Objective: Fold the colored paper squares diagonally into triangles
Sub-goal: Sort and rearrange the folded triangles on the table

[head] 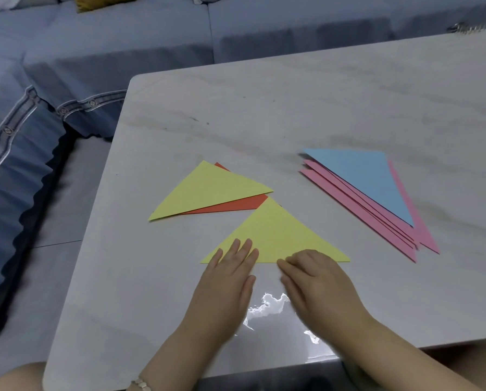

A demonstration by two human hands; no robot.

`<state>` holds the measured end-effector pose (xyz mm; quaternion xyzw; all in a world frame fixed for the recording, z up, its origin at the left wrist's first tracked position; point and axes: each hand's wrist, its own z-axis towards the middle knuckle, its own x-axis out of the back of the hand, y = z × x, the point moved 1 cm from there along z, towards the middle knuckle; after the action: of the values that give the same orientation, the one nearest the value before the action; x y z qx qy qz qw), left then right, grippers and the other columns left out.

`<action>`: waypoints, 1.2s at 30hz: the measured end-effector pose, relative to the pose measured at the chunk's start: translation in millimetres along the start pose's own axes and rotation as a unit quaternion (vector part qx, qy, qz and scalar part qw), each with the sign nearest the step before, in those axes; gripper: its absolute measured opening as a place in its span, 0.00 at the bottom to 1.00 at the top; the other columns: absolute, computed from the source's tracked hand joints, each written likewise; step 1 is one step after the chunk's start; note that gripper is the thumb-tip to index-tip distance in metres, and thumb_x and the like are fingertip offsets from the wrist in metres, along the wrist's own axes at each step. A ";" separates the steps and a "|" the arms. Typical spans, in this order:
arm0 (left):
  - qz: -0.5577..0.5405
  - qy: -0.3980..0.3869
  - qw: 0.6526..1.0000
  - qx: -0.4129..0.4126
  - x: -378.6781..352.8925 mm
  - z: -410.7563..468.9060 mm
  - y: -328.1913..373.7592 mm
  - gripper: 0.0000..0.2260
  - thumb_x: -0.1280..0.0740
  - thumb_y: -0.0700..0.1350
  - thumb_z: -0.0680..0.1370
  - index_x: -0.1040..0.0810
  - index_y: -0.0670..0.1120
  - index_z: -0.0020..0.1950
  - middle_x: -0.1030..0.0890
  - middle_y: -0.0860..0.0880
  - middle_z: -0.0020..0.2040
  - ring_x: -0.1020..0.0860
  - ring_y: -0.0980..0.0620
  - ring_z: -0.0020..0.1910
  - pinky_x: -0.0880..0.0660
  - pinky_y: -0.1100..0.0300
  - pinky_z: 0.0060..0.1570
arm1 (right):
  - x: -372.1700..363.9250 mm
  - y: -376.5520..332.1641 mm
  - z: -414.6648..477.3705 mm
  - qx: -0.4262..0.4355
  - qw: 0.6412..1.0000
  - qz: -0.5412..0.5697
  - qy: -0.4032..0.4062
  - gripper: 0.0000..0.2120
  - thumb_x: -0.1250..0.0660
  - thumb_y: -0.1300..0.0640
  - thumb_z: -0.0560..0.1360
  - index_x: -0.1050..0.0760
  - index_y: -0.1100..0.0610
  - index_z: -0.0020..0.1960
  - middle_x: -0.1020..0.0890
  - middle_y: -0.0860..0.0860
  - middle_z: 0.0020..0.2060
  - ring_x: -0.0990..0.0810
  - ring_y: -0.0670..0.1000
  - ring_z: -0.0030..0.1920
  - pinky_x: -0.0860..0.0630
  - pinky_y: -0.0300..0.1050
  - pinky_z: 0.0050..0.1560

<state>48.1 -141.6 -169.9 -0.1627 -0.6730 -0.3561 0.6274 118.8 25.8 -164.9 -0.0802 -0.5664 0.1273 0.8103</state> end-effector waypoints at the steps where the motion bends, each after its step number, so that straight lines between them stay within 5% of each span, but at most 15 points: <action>1: 0.003 0.001 1.000 -0.001 -0.2 0.1 -0.2 0.23 0.57 0.50 0.82 0.27 0.46 0.65 0.26 0.49 0.67 0.32 0.51 0.68 0.43 0.58 0.66 | 3.6 4.1 -3.8 -0.006 1.000 -0.001 0.006 0.13 0.41 0.56 0.73 0.19 0.58 0.47 0.20 0.50 0.37 0.22 0.53 0.38 0.29 0.42 0.41; 5: 0.014 0.014 1.000 0.000 -0.4 -0.1 0.8 0.19 0.47 0.47 0.77 0.25 0.46 0.64 0.25 0.49 0.66 0.29 0.50 0.66 0.44 0.58 0.65 | 16.2 22.7 -19.9 -0.042 0.999 -0.001 0.011 0.13 0.41 0.55 0.74 0.19 0.58 0.49 0.20 0.50 0.39 0.22 0.54 0.39 0.30 0.43 0.44; 12: 0.048 0.033 0.998 0.008 2.8 0.5 7.3 0.20 0.47 0.46 0.75 0.24 0.46 0.62 0.24 0.49 0.64 0.26 0.49 0.64 0.40 0.56 0.64 | 27.4 42.5 -38.5 -0.117 0.992 -0.011 0.037 0.16 0.41 0.54 0.73 0.19 0.61 0.51 0.19 0.53 0.41 0.22 0.56 0.41 0.29 0.45 0.45; 18: 0.055 0.059 0.996 -0.034 -3.5 12.5 30.8 0.18 0.44 0.44 0.73 0.20 0.42 0.56 0.20 0.44 0.58 0.21 0.46 0.56 0.24 0.50 0.54 | 32.2 43.7 -31.8 -0.141 0.989 -0.023 0.049 0.15 0.41 0.55 0.73 0.18 0.62 0.42 0.21 0.54 0.33 0.23 0.58 0.35 0.27 0.46 0.39; 23: 0.025 0.033 0.991 -0.124 -14.4 22.1 77.2 0.20 0.44 0.52 0.75 0.21 0.43 0.58 0.20 0.48 0.55 0.24 0.50 0.53 0.34 0.58 0.57 | 31.9 41.5 -29.0 -0.161 0.984 -0.040 0.058 0.16 0.42 0.54 0.73 0.18 0.60 0.39 0.22 0.53 0.31 0.24 0.57 0.34 0.29 0.45 0.39; 31: 0.008 0.035 0.995 -0.096 -7.3 13.6 53.6 0.19 0.44 0.53 0.76 0.21 0.45 0.58 0.19 0.51 0.52 0.30 0.54 0.51 0.35 0.62 0.53 | 27.6 37.7 -26.6 -0.191 0.977 -0.048 0.083 0.13 0.40 0.58 0.71 0.19 0.60 0.35 0.23 0.53 0.30 0.26 0.58 0.32 0.29 0.45 0.37; 36: -0.011 0.080 0.996 -0.045 -1.6 3.2 31.8 0.26 0.54 0.55 0.81 0.19 0.44 0.55 0.18 0.50 0.49 0.28 0.52 0.48 0.34 0.60 0.50 | 28.9 35.2 -26.5 -0.180 0.978 -0.038 0.095 0.14 0.41 0.58 0.71 0.19 0.62 0.36 0.22 0.54 0.30 0.25 0.58 0.32 0.28 0.45 0.36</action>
<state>67.2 -117.0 -162.6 -0.1546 -0.6056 -0.4048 0.6674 149.0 68.4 -157.8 -0.2149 -0.5033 -0.0160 0.8368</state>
